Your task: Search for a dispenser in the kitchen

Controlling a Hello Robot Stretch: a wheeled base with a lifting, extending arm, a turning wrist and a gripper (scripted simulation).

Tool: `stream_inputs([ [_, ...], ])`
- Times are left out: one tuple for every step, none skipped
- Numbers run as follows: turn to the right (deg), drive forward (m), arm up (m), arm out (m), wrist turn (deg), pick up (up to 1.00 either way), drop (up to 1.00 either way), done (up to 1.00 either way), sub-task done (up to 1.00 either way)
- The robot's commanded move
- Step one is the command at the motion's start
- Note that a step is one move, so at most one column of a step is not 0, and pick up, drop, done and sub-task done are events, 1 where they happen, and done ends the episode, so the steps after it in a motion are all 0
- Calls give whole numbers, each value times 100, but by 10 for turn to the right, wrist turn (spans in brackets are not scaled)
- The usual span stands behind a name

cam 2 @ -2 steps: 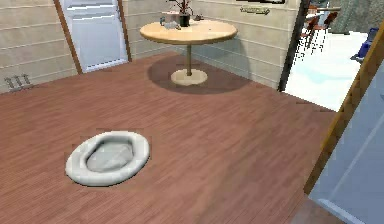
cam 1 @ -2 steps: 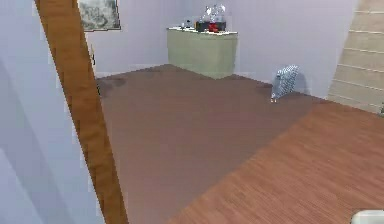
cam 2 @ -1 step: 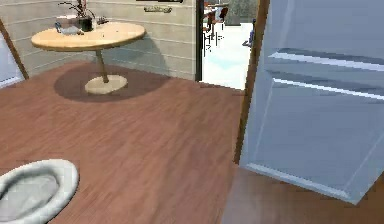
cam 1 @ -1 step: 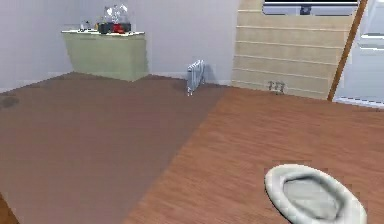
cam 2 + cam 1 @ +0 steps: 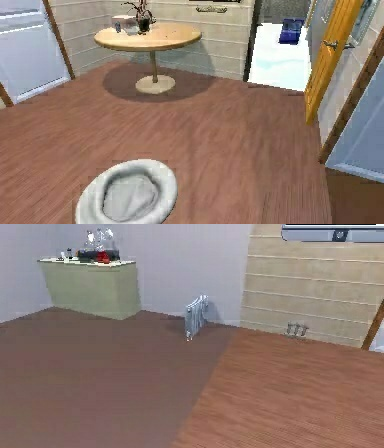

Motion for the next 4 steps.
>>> stream_inputs([
  [-450, 0, 0, 0, 0, 0, 0, 0, 0],
  [-300, 0, 0, 0, 0, 0, 0, 0, 0],
  [0, 80, 0, 0, 0, 0, 0, 0, 0],
  [-360, 0, 0, 0, 0, 0, 0, 0, 0],
])
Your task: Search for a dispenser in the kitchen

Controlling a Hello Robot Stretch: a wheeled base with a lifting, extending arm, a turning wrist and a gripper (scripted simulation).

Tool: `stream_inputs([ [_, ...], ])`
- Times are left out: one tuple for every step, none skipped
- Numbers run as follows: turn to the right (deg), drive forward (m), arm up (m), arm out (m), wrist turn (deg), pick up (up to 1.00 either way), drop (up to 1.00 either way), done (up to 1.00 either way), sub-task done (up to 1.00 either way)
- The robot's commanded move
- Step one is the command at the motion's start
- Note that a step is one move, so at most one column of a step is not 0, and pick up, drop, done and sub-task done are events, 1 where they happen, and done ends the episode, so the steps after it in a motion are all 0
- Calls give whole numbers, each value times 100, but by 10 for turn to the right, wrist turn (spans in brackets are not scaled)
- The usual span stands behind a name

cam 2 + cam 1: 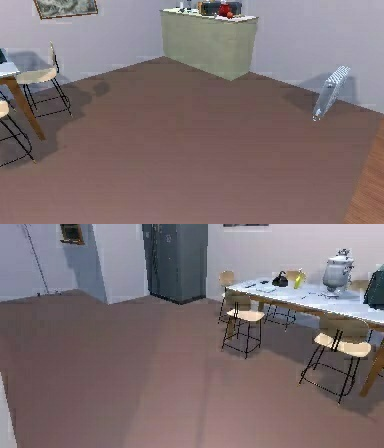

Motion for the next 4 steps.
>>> stream_inputs([
  [0, 40, 0, 0, 0, 0, 0, 0, 0],
  [-30, 0, 0, 0, 0, 0, 0, 0, 0],
  [0, 100, 0, 0, 0, 0, 0, 0, 0],
  [0, 60, 0, 0, 0, 0, 0, 0, 0],
])
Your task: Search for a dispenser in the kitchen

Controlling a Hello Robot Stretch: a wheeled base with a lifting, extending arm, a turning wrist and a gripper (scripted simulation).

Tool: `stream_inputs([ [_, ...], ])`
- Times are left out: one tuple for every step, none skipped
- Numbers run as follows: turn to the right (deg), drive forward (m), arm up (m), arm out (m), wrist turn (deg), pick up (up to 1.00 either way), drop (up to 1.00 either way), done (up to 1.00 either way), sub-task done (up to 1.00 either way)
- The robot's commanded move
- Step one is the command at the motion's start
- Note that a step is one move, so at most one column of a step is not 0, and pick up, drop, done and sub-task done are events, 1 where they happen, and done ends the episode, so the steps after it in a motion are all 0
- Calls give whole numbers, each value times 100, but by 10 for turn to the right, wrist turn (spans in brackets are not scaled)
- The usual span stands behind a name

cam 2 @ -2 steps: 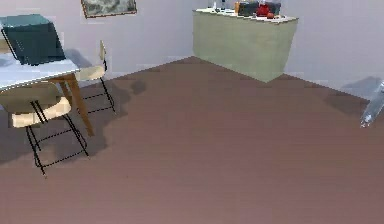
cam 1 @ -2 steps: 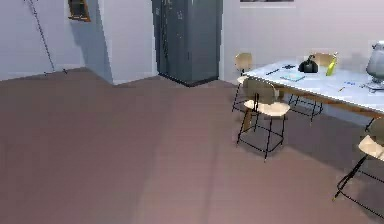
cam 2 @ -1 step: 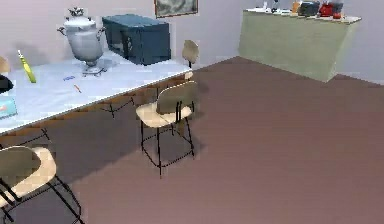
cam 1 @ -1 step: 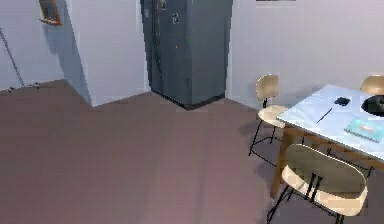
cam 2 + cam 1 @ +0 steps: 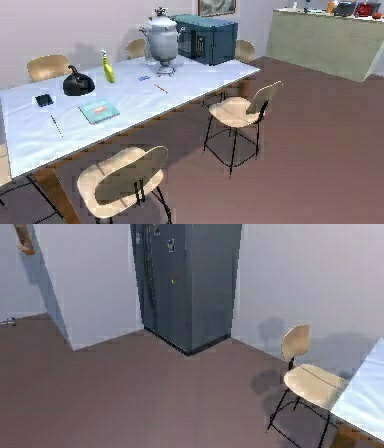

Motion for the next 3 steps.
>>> stream_inputs([
  [60, 0, 0, 0, 0, 0, 0, 0, 0],
  [30, 0, 0, 0, 0, 0, 0, 0, 0],
  [0, 75, 0, 0, 0, 0, 0, 0, 0],
])
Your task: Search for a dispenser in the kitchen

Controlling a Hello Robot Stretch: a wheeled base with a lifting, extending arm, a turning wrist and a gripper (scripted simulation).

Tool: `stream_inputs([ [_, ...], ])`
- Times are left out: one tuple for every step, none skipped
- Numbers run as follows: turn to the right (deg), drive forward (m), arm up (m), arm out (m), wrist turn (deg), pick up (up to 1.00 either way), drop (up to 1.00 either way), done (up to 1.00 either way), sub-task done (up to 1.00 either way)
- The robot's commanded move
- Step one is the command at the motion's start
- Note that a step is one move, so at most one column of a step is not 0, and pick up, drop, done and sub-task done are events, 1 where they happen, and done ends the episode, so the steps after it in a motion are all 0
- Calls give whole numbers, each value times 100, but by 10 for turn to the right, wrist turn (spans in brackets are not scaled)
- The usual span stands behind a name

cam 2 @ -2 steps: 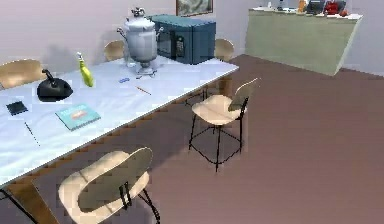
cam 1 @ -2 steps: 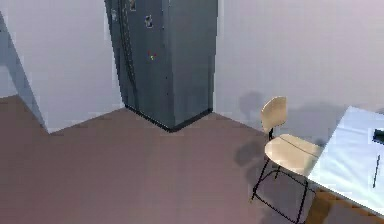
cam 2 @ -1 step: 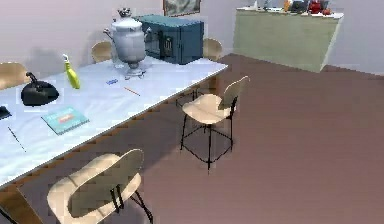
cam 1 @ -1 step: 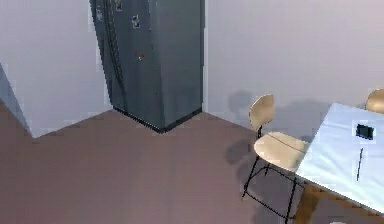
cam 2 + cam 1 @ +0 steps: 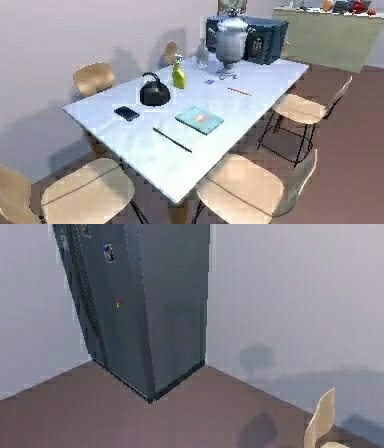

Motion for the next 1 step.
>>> stream_inputs([
  [450, 0, 0, 0, 0, 0, 0, 0, 0],
])
